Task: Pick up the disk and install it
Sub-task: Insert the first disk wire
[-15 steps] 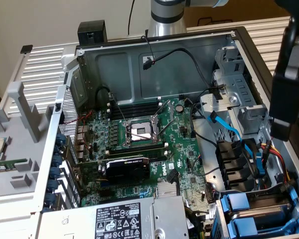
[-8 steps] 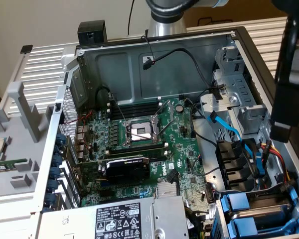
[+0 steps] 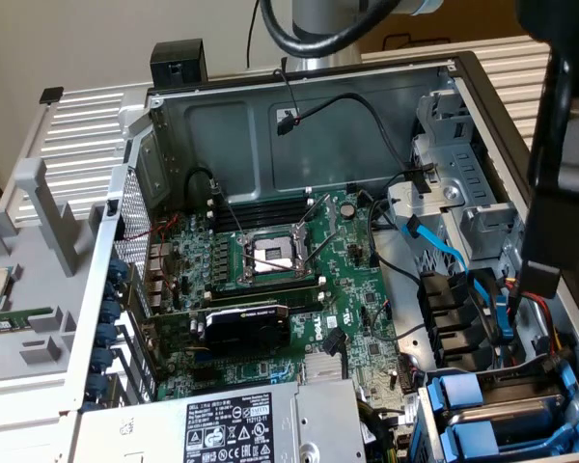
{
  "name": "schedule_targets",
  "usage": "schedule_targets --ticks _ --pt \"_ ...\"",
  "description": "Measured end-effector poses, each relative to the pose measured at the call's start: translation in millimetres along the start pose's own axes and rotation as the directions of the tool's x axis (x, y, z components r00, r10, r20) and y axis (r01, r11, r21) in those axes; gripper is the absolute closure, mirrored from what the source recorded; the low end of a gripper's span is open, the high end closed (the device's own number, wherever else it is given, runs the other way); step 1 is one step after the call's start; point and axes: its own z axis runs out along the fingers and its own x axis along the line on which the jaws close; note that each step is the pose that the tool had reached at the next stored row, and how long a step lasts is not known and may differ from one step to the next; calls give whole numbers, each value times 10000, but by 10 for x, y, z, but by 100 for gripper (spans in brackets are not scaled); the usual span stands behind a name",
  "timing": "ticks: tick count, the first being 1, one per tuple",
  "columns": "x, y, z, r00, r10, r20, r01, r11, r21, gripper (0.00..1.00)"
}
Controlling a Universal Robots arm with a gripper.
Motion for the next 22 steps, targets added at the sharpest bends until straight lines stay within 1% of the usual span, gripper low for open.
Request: schedule_targets --ticks 6,12,16,22 --pt "52 4 0 9989 -472 61 472 9989 -4 51" --pt "60 2 6 9946 -1034 125 1034 9946 -19 51" --pt "60 2 7 9923 -1233 134 1234 9924 -44 51" --pt "60 2 6 9923 -1234 133 1234 9923 -45 51"
